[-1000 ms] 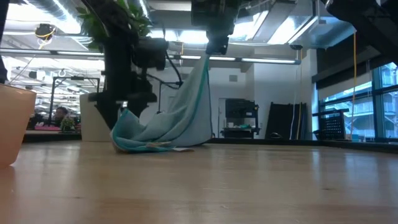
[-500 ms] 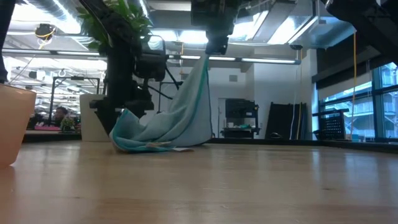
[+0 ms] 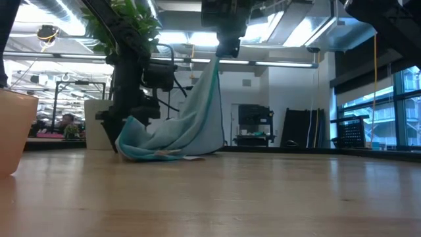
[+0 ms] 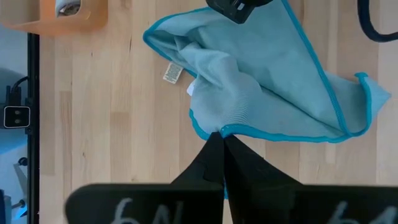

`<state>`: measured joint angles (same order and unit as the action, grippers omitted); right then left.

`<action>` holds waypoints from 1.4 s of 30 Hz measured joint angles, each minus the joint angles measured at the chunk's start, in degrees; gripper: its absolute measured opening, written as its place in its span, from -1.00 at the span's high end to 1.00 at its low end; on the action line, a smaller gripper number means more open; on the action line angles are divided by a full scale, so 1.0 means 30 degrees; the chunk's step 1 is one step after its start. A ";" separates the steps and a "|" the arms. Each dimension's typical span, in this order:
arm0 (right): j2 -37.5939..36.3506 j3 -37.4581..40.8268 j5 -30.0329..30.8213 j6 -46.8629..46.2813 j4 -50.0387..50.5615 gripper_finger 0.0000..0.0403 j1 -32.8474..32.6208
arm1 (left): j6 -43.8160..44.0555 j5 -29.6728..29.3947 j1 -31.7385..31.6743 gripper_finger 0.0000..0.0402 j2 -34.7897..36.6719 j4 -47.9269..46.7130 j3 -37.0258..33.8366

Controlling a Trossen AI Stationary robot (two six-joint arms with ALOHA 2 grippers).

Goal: Roll microfiber towels into tight, uniform cylinder then place into a basket
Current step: Fold the blue microfiber towel

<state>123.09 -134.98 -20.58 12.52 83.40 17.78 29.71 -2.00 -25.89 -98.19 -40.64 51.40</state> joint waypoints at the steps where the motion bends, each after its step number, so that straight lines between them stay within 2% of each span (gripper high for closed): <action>1: 0.0000 0.0000 0.0000 0.0002 -0.0010 1.00 0.0000 | -0.0080 -0.0018 0.0000 -0.14 -0.0003 -0.0023 -0.0007; 11: 0.0000 0.0000 0.0000 0.0012 0.0050 1.00 0.0000 | -0.1928 -0.0163 0.0000 0.57 -0.0044 -0.0476 -0.0008; 15: 0.0000 0.0000 0.0022 0.0434 0.0879 1.00 0.0007 | -0.2831 -0.0468 0.0007 0.88 0.0366 -0.0753 -0.0118; 17: 0.0000 0.0000 0.0067 0.0696 0.1599 1.00 0.0002 | -0.2990 -0.0591 0.0007 0.97 0.0916 -0.0732 -0.0185; 22: 0.0000 0.0000 0.1546 0.0426 0.2148 1.00 0.0007 | -0.3014 -0.0424 -0.0031 0.98 0.3333 -0.1452 -0.0146; 27: -0.0027 0.0263 0.1888 -0.0171 0.2183 1.00 0.0015 | -0.2948 -0.0627 0.0057 0.99 0.5343 -0.3006 -0.0147; 34: -0.0022 0.1272 0.4924 -0.1115 0.2197 1.00 0.0019 | -0.1900 -0.1091 0.0181 1.00 0.8135 -0.4357 -0.0152; 42: -0.0034 0.3226 0.5052 -0.1637 0.2205 1.00 0.0168 | -0.0381 -0.1102 0.0182 1.00 1.0173 -0.7041 -0.0117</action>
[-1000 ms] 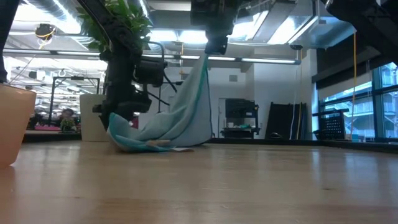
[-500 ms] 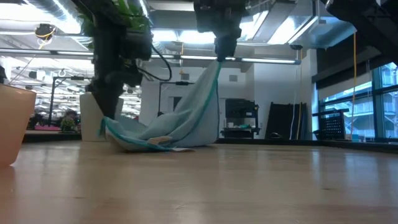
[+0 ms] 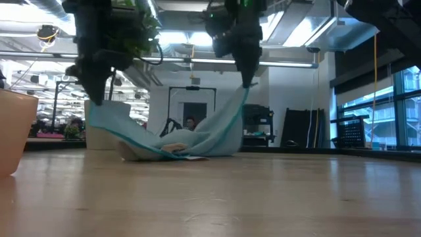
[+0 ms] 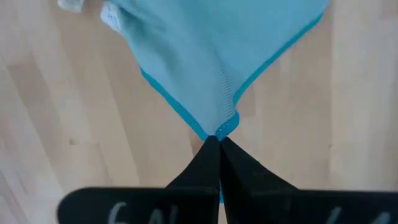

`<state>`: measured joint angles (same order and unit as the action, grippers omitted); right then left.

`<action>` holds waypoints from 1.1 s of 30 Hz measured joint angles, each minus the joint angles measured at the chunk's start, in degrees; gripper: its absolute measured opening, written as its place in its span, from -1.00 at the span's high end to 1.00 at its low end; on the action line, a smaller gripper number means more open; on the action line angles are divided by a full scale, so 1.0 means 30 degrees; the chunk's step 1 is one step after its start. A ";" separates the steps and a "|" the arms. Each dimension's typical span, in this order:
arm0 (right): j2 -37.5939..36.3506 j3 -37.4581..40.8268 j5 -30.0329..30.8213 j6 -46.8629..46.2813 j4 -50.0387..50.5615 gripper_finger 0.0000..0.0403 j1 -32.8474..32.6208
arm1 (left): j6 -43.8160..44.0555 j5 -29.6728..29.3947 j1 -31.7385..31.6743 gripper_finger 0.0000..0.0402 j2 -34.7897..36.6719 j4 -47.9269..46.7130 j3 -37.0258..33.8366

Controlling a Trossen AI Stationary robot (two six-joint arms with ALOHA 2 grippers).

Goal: Roll microfiber towels into tight, uniform cylinder then place into a basket
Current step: Fold the blue microfiber towel

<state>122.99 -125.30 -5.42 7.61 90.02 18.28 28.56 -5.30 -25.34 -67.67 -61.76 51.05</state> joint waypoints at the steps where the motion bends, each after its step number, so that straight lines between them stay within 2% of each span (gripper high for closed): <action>1: -0.0010 0.0437 -0.0003 0.0010 0.0018 1.00 0.0025 | 0.0217 0.0000 0.0015 1.00 0.0011 -0.0299 0.0002; 4: 0.0012 0.1773 0.0271 -0.0229 0.0029 1.00 0.0028 | 0.0457 0.0000 0.0198 1.00 -0.0101 -0.1192 0.0007; 8: 0.0012 0.3342 0.2513 -0.1374 0.0017 1.00 0.0036 | 0.0759 0.0010 0.0465 1.00 -0.0542 -0.1207 0.0007; 14: 0.0019 0.4939 0.3828 -0.2450 -0.0180 1.00 0.0029 | 0.0901 0.0015 0.0971 1.00 -0.1421 -0.1208 0.0007; 22: 0.0020 0.5612 0.3669 -0.2940 -0.0650 0.79 0.0029 | 0.0967 0.0029 0.1399 1.00 -0.1751 -0.1084 0.0007; 30: 0.0041 0.5616 0.3605 -0.2972 -0.1226 0.42 0.0029 | 0.0967 0.0022 0.1392 1.00 -0.1743 -0.1069 0.0007; 33: 0.0041 0.5466 0.1633 -0.2752 -0.2119 0.31 0.0029 | 0.0965 0.0022 0.1392 1.00 -0.1743 -0.1071 0.0007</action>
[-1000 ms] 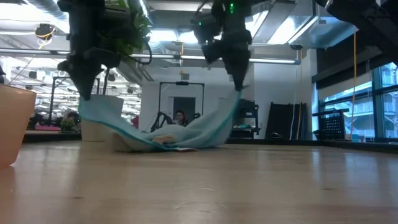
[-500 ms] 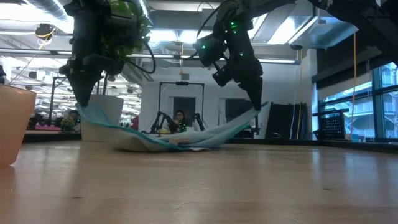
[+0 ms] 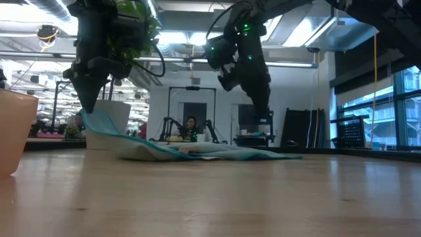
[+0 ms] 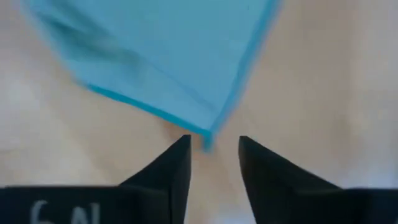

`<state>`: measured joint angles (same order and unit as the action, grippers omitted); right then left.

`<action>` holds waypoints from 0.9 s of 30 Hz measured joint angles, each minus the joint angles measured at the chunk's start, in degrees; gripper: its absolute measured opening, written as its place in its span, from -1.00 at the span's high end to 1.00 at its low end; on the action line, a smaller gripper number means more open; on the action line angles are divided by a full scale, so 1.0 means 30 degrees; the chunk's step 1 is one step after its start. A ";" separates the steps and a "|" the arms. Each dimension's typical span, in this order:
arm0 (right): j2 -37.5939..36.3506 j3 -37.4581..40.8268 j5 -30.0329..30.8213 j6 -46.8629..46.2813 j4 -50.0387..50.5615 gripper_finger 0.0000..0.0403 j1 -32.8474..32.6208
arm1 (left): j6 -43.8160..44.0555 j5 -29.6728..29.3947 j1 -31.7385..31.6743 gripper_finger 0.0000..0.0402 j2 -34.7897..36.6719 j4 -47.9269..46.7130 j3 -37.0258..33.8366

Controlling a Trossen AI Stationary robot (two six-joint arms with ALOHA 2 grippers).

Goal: Roll microfiber towels into tight, uniform cylinder then place into a basket
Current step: Fold the blue microfiber towel

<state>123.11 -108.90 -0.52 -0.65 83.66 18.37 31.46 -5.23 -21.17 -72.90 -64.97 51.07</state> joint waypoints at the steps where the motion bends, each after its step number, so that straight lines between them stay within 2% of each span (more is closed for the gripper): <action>1: 0.0000 -0.0110 -0.1257 0.0210 -0.0436 0.29 -0.0006 | -0.0001 0.0000 0.0000 1.00 0.0000 -0.0002 0.0000; 4: -0.0022 -0.0290 -0.5461 0.1456 -0.2469 0.26 -0.0563 | -0.0006 -0.0004 0.0000 1.00 0.0000 0.0002 0.0007; 7: -0.0022 -0.0350 -0.7837 0.3888 -0.4408 0.26 -0.1703 | -0.0013 -0.0007 0.0000 1.00 0.0000 0.0002 0.0007; 10: -0.0023 -0.0124 -0.7946 0.6544 -0.6344 0.28 -0.2995 | -0.0013 -0.0015 0.0000 1.00 0.0000 0.0002 0.0012; 14: -0.0015 0.0983 -0.7076 0.8902 -0.9420 0.30 -0.4401 | -0.0020 -0.0015 -0.0005 1.00 0.0000 0.0003 0.0015; 21: -0.0015 0.3595 -0.8383 0.9916 -1.4781 0.29 -0.5122 | -0.0028 -0.0015 -0.0003 1.00 0.0000 0.0004 0.0015; 27: -0.0015 0.5821 -0.8459 0.9923 -1.8277 0.29 -0.5100 | -0.0035 -0.0007 0.0000 1.00 0.0007 0.0002 0.0021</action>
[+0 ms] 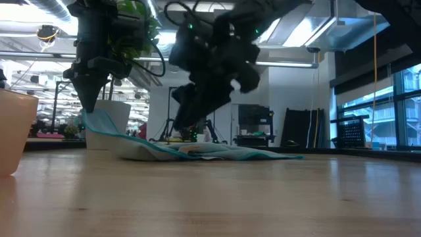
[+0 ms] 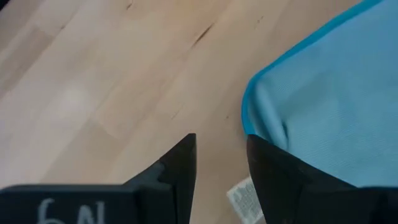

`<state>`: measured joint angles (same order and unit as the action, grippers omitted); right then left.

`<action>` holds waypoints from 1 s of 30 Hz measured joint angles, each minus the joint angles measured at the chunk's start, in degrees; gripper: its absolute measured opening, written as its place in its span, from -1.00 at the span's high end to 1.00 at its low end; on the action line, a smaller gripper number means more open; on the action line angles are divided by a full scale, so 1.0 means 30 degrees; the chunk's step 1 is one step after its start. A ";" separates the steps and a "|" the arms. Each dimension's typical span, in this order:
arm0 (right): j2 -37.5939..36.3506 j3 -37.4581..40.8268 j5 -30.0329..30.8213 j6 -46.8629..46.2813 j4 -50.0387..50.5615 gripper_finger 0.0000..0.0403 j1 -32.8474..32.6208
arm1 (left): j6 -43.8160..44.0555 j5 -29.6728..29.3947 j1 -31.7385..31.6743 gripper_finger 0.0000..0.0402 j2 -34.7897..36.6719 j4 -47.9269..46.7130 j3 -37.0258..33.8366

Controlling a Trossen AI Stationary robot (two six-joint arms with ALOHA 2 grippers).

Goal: Roll microfiber towels into tight, uniform cylinder then place into a basket
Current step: Fold the blue microfiber towel

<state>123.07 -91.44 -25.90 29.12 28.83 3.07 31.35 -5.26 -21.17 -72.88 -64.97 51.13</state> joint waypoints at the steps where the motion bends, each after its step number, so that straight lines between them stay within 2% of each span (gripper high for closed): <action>1: 0.0000 0.0437 0.0062 0.0001 -0.0682 0.29 0.0000 | 0.0000 0.0000 0.0000 1.00 0.0000 0.0000 -0.0007; 10: 0.0000 0.3160 0.3201 -0.0031 -0.5088 0.29 -0.0279 | -0.0007 0.0109 -0.0007 1.00 0.0000 0.0000 0.0000; 22: 0.0007 0.4487 0.5817 -0.0095 -0.6071 0.31 -0.0331 | -0.0015 0.0141 -0.0007 1.00 0.0007 0.0014 0.0000; 26: 0.0007 0.4509 0.5943 -0.0146 -0.6225 0.43 -0.0386 | -0.0015 0.0145 -0.0007 1.00 0.0007 0.0014 0.0000; 30: 0.0015 0.4517 0.5955 -0.0191 -0.6148 0.67 -0.0401 | -0.0012 0.0146 -0.0002 1.00 0.0007 0.0014 0.0000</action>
<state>123.11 -77.89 -8.04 28.55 10.39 1.87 31.32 -4.82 -21.18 -72.86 -64.93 51.13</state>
